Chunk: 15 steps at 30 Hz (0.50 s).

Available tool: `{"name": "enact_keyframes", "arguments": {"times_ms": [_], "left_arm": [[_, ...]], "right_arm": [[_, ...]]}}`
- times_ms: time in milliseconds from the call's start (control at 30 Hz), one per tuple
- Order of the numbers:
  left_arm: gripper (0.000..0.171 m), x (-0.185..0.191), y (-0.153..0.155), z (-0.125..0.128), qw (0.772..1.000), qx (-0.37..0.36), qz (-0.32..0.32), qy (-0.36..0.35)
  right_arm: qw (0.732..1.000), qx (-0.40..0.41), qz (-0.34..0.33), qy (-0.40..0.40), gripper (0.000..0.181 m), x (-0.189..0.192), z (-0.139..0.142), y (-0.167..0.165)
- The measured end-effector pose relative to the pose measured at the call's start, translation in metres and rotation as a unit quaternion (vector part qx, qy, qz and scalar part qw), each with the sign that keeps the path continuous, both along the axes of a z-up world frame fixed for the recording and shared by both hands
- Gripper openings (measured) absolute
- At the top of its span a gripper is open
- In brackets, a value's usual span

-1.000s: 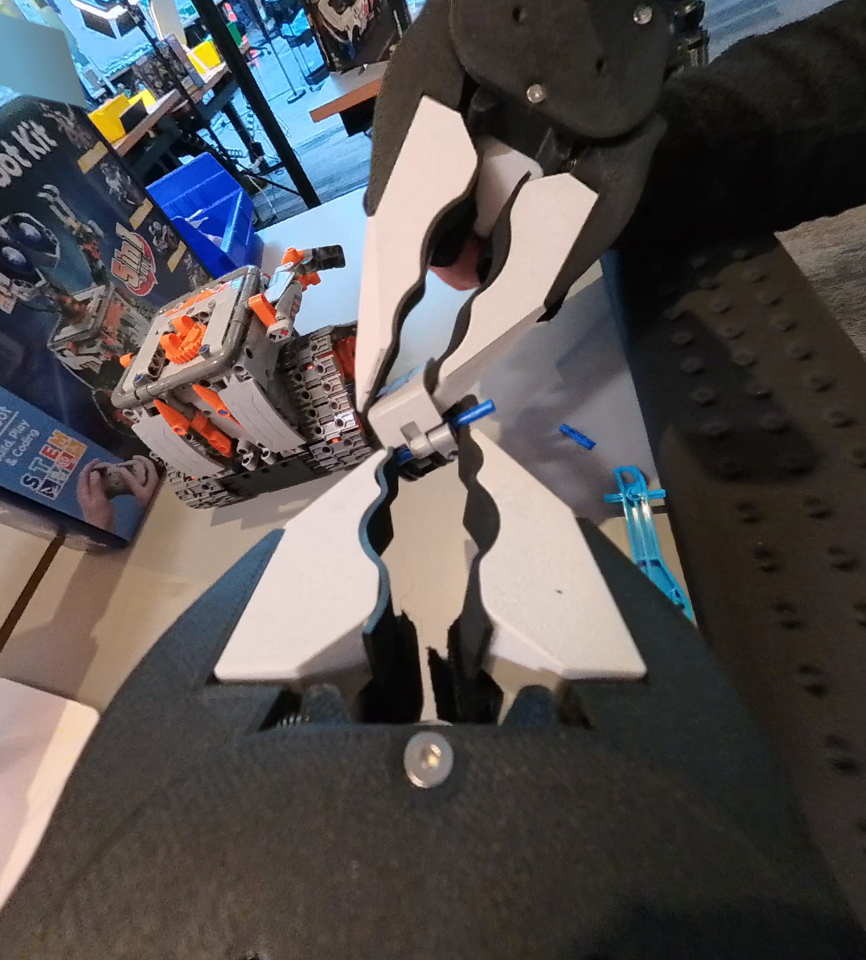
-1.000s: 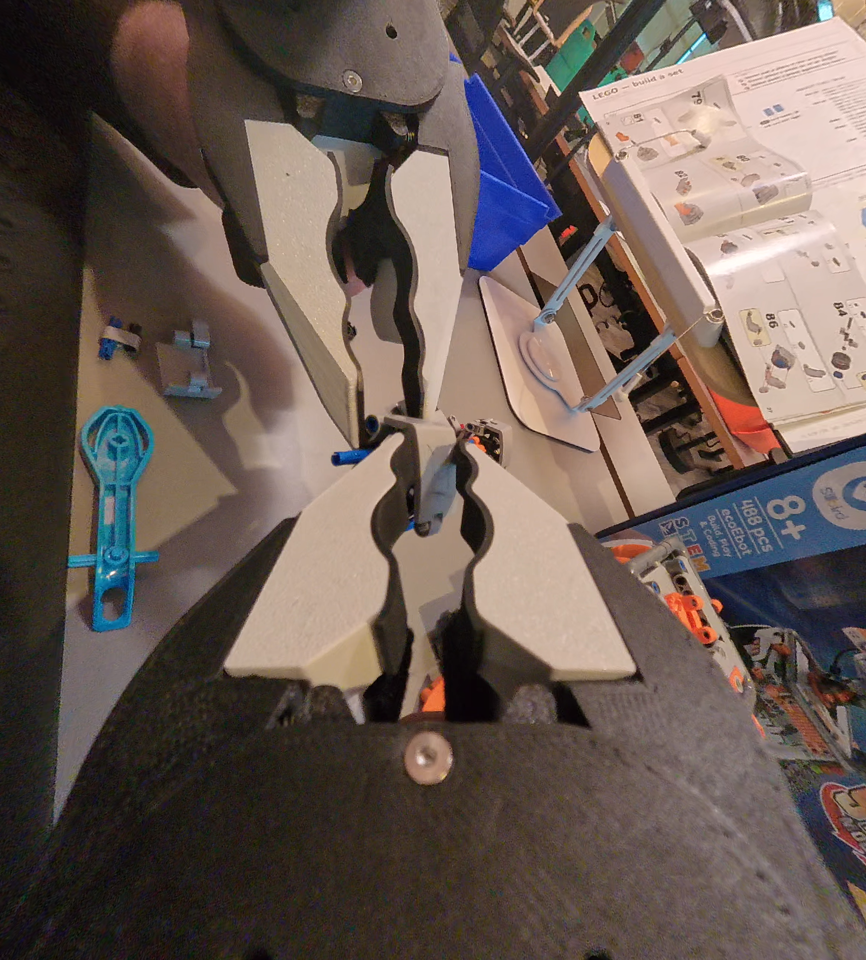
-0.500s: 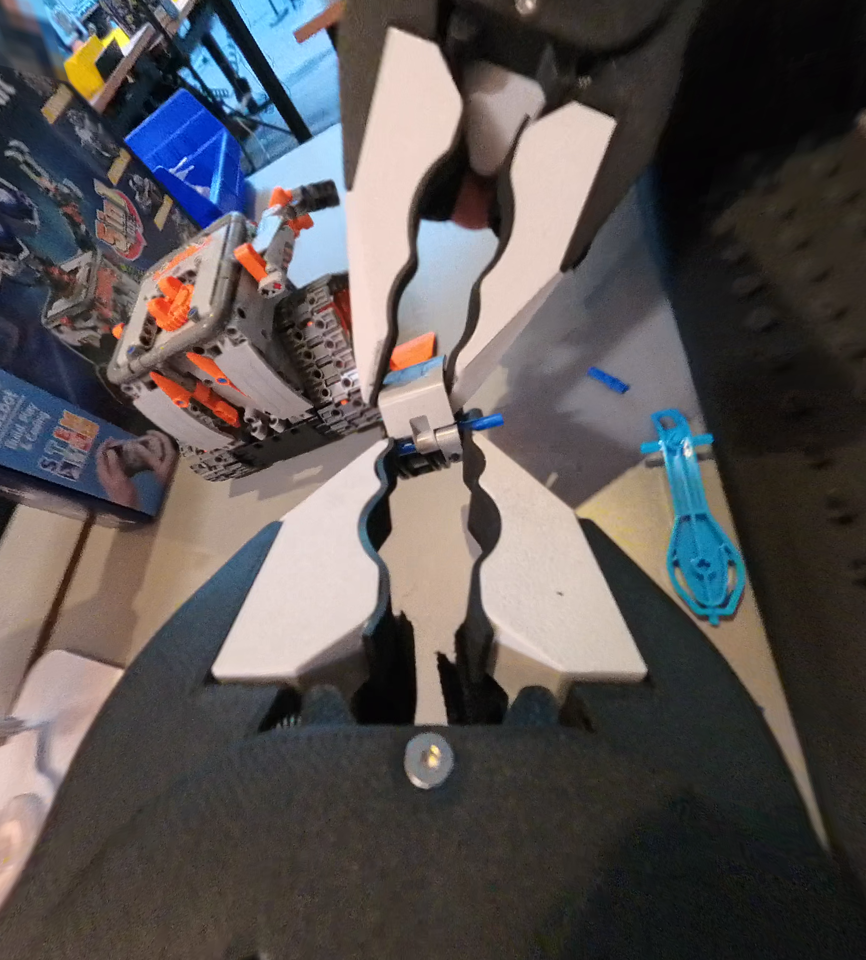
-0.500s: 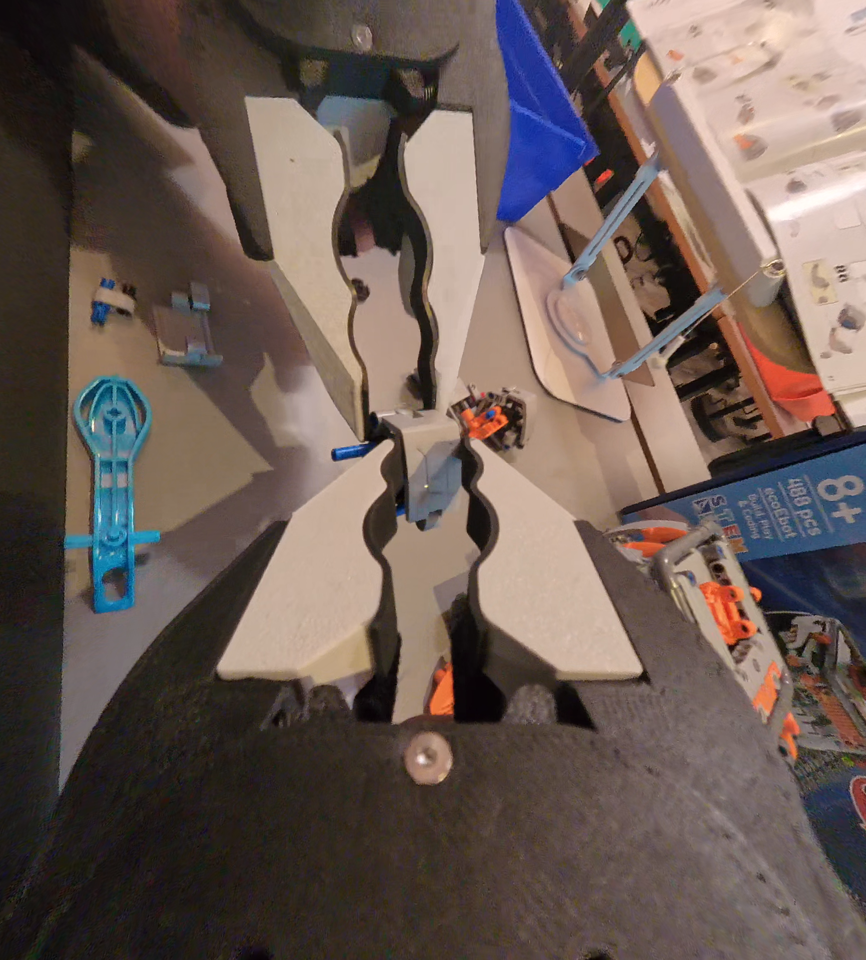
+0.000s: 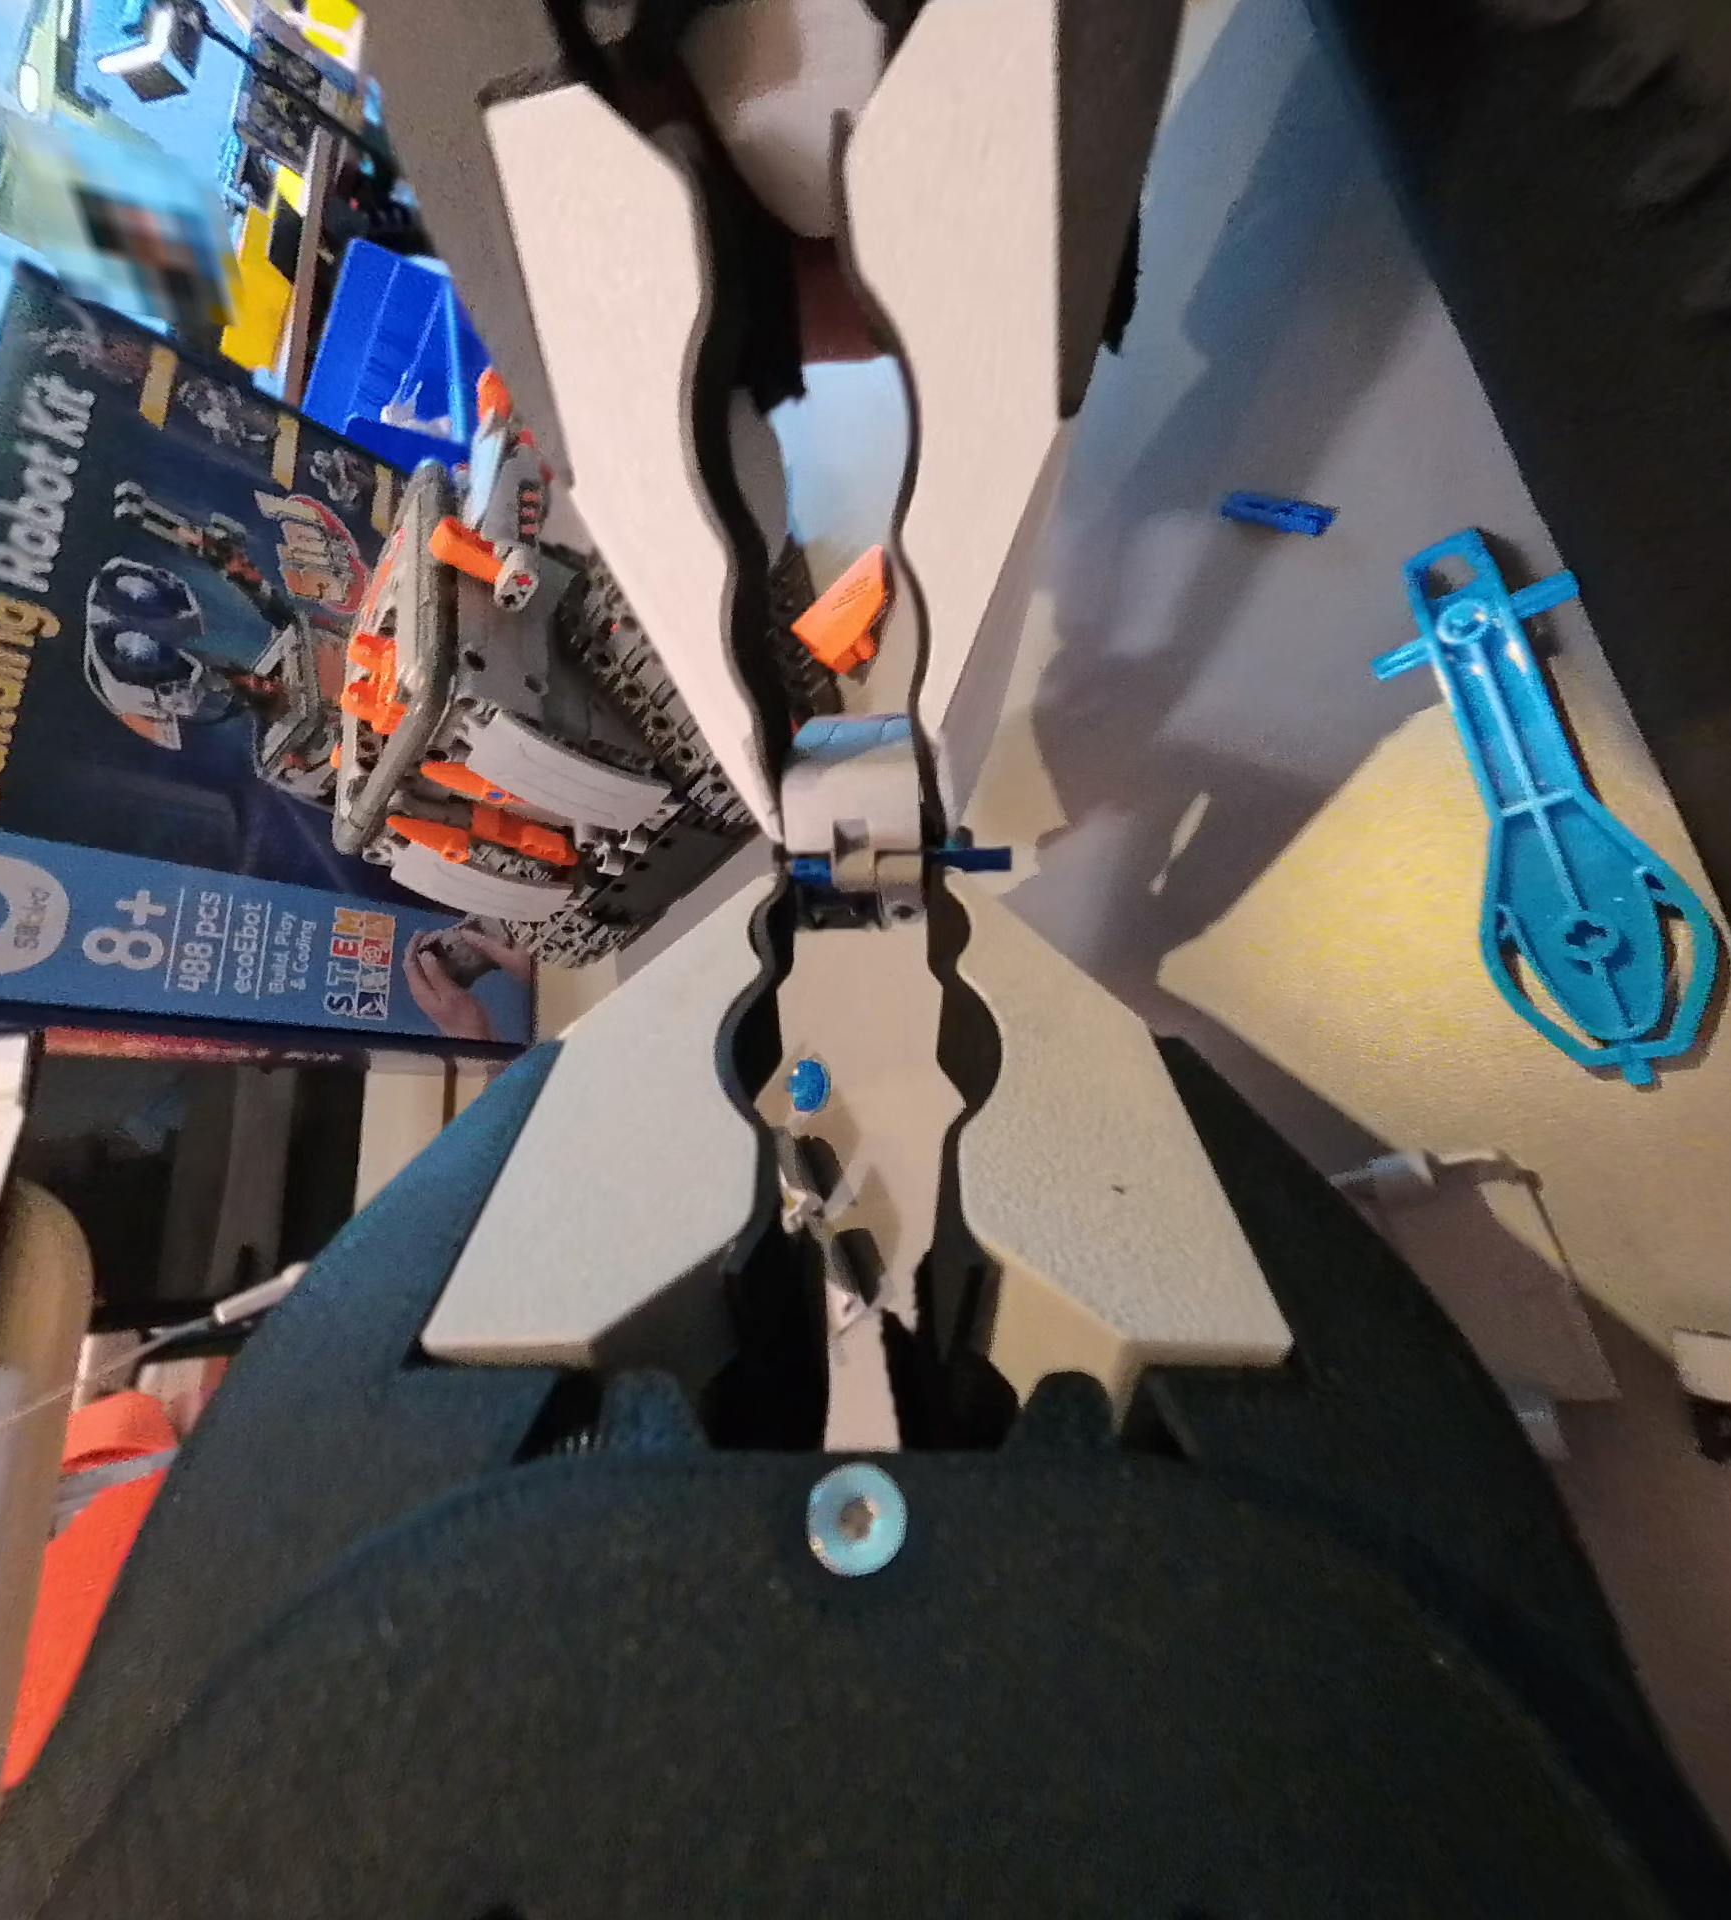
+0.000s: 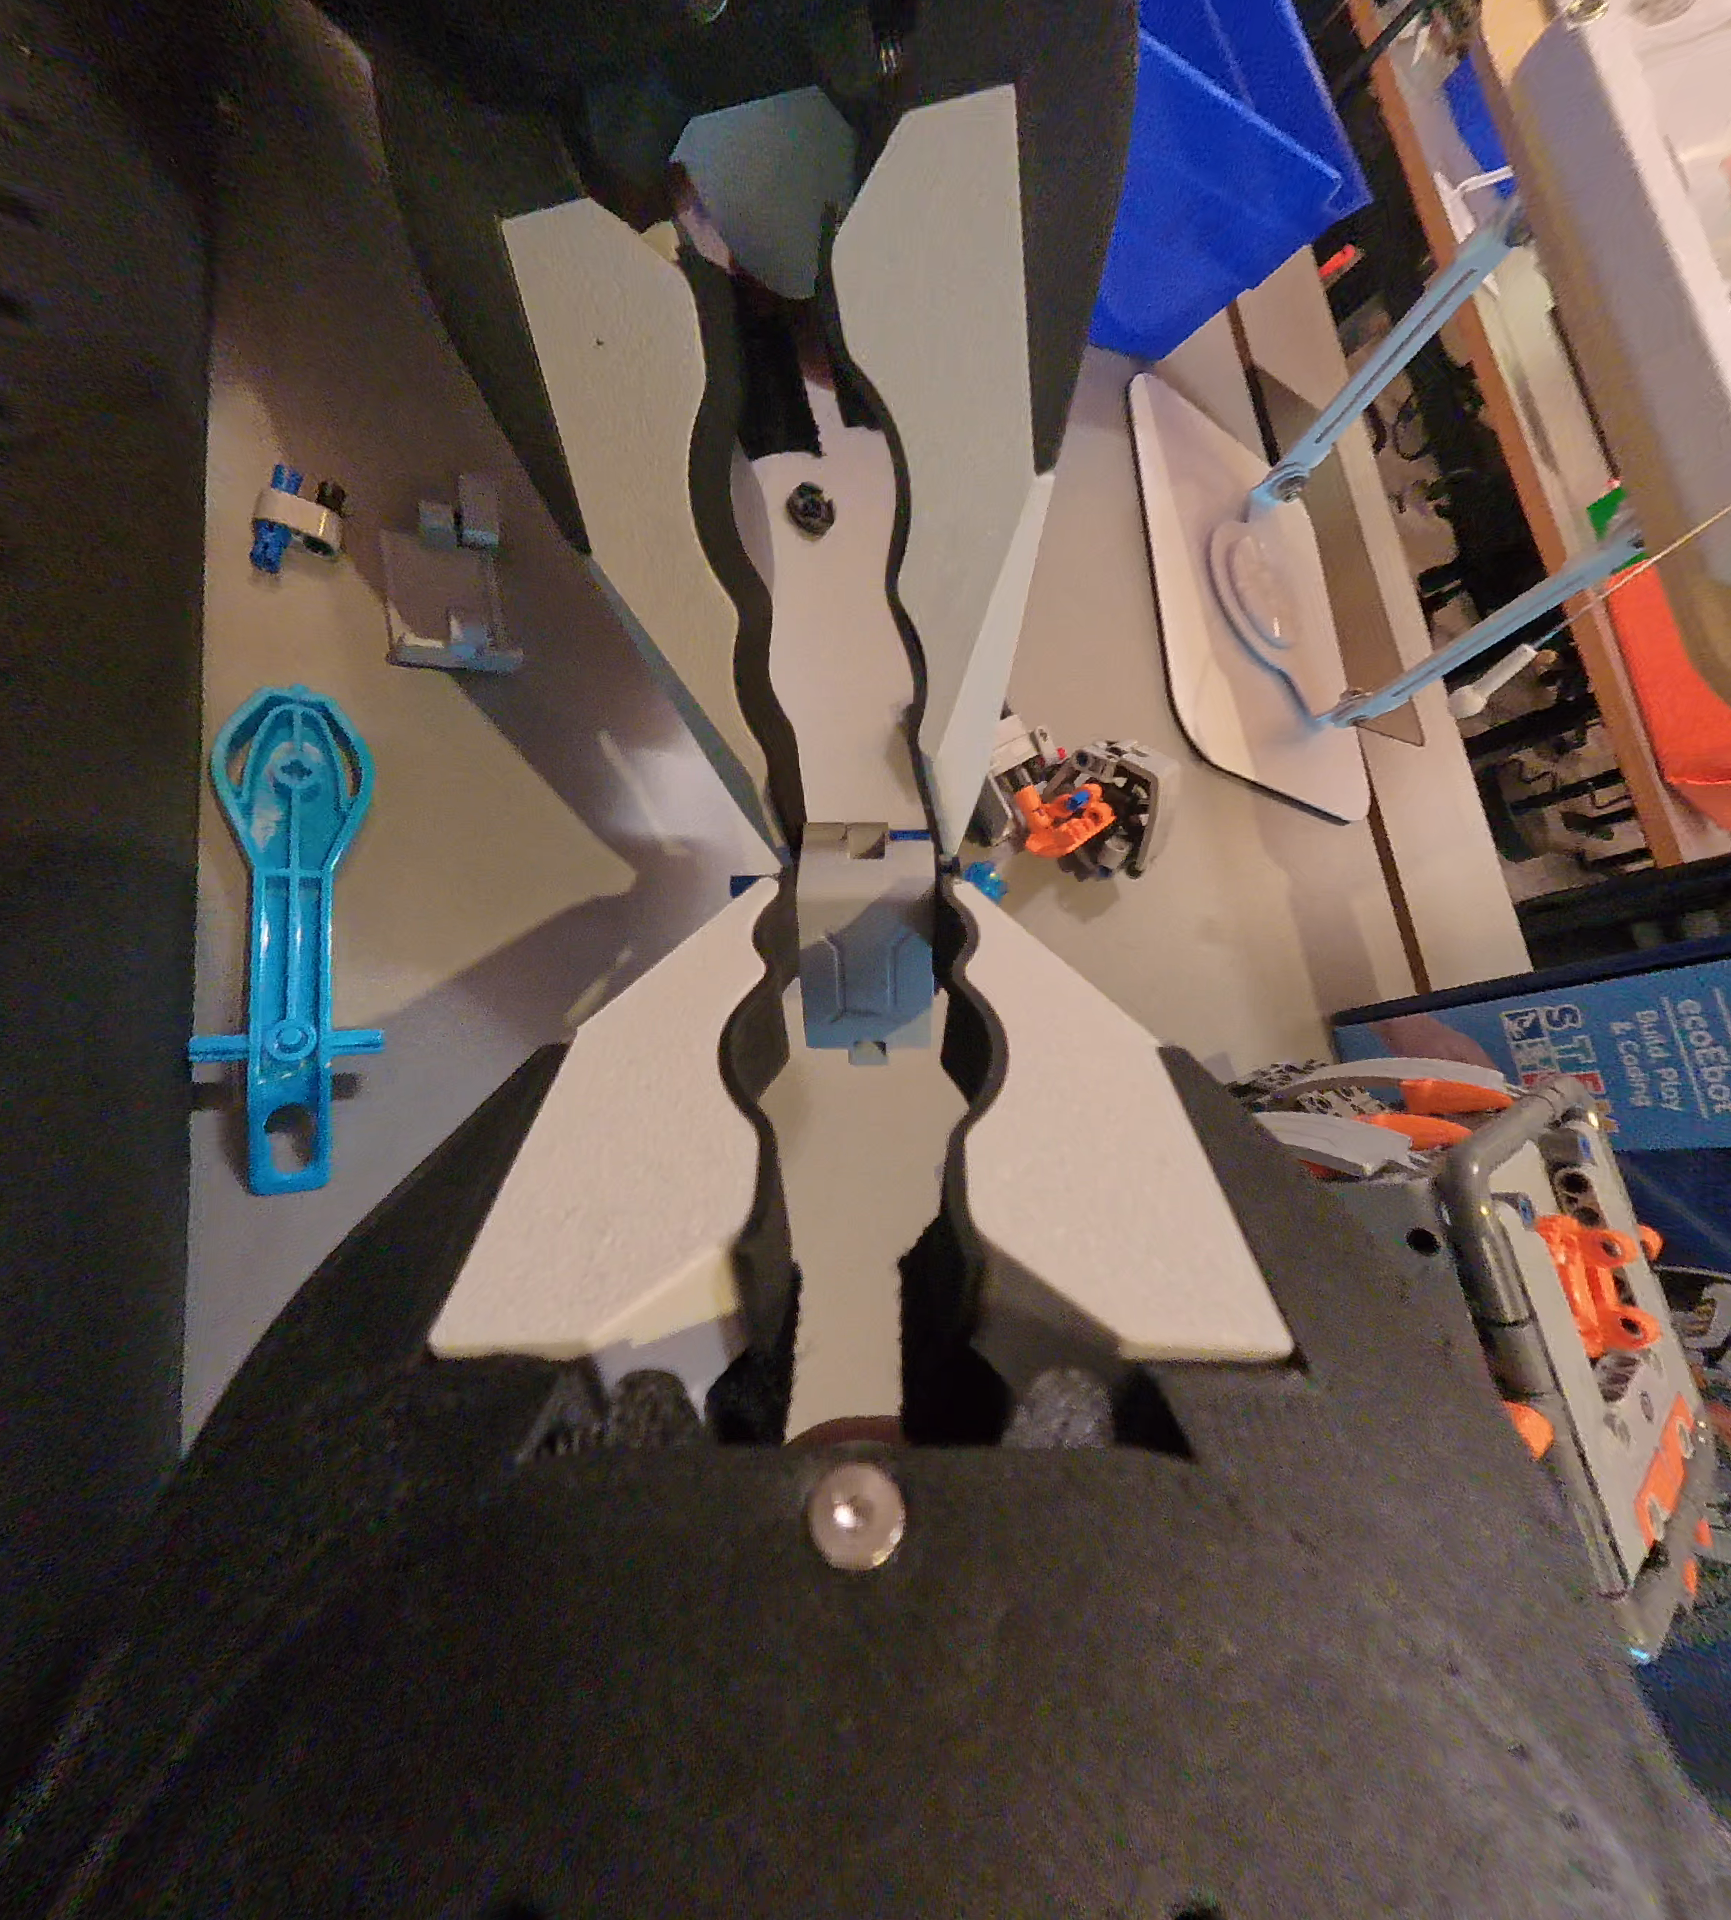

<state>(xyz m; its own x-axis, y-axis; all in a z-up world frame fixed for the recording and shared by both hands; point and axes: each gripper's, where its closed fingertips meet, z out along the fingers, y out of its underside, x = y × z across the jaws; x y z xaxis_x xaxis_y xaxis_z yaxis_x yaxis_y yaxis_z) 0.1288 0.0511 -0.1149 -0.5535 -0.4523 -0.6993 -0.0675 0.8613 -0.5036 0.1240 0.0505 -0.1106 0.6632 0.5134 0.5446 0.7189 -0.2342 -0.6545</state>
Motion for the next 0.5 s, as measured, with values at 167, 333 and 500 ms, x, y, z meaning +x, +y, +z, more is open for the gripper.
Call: {"name": "enact_keyframes", "arguments": {"times_ms": [167, 333, 500], "left_arm": [[0.045, -0.001, 0.002, 0.001, 0.995, -0.095, 0.01, 0.03], [0.029, -0.007, -0.011, -0.003, 0.985, -0.155, -0.018, 0.074], [0.026, -0.007, -0.012, -0.007, 0.989, -0.135, -0.014, 0.067]], "right_arm": [[0.998, 0.022, 0.041, 0.053, 0.023, -0.012, 0.012, -0.004], [0.994, 0.024, 0.072, 0.076, 0.023, -0.021, 0.016, -0.01], [0.994, 0.004, 0.07, 0.081, 0.023, -0.019, 0.01, -0.01]]}}
